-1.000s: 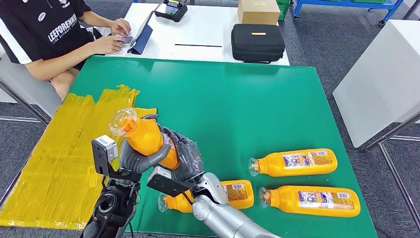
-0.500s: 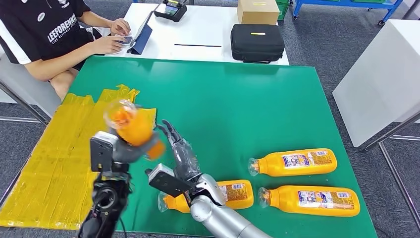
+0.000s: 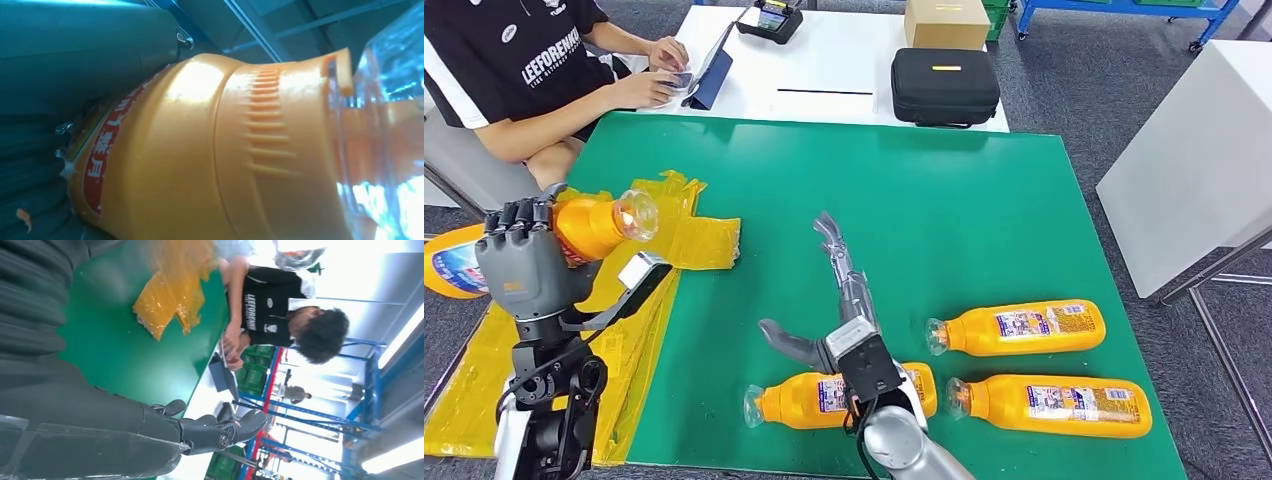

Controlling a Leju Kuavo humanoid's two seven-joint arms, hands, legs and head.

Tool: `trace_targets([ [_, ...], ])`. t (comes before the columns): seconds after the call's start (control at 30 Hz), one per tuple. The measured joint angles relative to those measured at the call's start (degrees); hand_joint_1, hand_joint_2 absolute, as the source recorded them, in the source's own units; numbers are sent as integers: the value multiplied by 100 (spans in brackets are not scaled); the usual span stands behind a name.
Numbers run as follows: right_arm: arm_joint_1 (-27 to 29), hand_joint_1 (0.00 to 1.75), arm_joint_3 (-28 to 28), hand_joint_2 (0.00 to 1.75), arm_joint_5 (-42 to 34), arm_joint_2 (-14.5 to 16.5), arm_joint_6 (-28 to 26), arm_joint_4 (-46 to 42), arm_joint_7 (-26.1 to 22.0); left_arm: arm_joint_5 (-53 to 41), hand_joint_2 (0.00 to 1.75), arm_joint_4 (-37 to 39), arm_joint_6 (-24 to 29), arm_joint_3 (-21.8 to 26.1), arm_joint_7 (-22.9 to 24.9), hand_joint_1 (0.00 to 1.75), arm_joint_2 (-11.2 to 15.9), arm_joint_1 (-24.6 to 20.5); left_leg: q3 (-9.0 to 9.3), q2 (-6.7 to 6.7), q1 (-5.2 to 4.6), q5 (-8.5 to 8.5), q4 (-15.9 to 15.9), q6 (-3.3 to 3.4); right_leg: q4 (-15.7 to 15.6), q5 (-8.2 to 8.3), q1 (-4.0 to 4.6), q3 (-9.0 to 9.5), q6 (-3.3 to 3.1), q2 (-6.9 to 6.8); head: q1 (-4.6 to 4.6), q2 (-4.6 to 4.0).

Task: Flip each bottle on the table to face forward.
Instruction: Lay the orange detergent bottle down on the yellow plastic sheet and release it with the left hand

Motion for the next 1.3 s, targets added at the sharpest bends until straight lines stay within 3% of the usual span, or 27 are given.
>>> trace_targets([
  [0.07,52,0,-4,175,-7,-55,0,-159,5,-78,175,-5,1,38,175,175,13,0,0,1,1,0,0,0,0,0,1,0,0,0,0,0],
  [0.13,105,0,-18,175,-7,-99,-4,-281,15,-152,175,4,2,-92,814,175,139,-3,1,4,2,0,0,0,0,0,2,-4,0,1,2,0],
  [0.23,217,0,-77,175,-5,-170,-19,-465,43,-212,175,186,1,-890,2546,175,649,-111,1,1,4,2,0,-1,0,0,4,-7,-1,-2,-1,0],
  [0.27,248,0,-103,175,-10,-195,-24,-526,55,-221,175,297,0,-1209,2945,175,817,-169,1,-3,5,2,0,-1,1,0,4,-5,-1,-5,-3,0],
  [0.33,289,0,-155,175,-19,-237,-30,-629,72,-235,175,520,-1,-1756,3250,175,1067,-256,0,-8,6,3,0,-1,2,-1,5,-1,-2,-8,0,0],
  [0.47,355,0,-233,175,-21,-294,-26,-777,93,-241,175,888,1,-2426,3217,175,1331,-372,0,8,0,1,0,0,2,2,0,-3,-1,2,0,0],
  [0.67,404,0,-296,175,75,-346,-16,-868,132,-239,175,1497,2,-2855,3039,175,1410,-519,0,4,-1,1,0,0,1,2,-1,-3,0,2,0,0],
  [1.1,418,0,-330,175,551,-405,-37,-878,407,-239,175,3050,2,-2993,2639,174,1160,-773,-1,5,0,1,0,0,1,1,-1,-4,0,2,0,0],
  [1.13,423,0,-330,175,565,-406,-38,-878,420,-239,175,3145,3,-2990,2627,155,1142,-791,-1,4,0,1,0,0,1,1,-1,-4,0,2,0,0],
  [1.23,437,0,-329,175,656,-406,-58,-882,477,-239,175,3413,4,-2969,2602,25,1090,-844,-1,5,-1,1,0,0,1,1,-1,-5,0,2,0,0],
  [1.27,439,0,-329,175,732,-406,-69,-886,522,-239,175,3503,4,-2959,2595,0,1071,-868,-1,4,0,1,0,0,1,1,0,-5,0,2,0,0],
  [1.3,439,0,-329,175,839,-406,-78,-891,585,-239,175,3601,4,-2945,2590,0,1051,-897,-1,4,0,1,0,0,1,1,0,-5,0,2,-1,0],
])
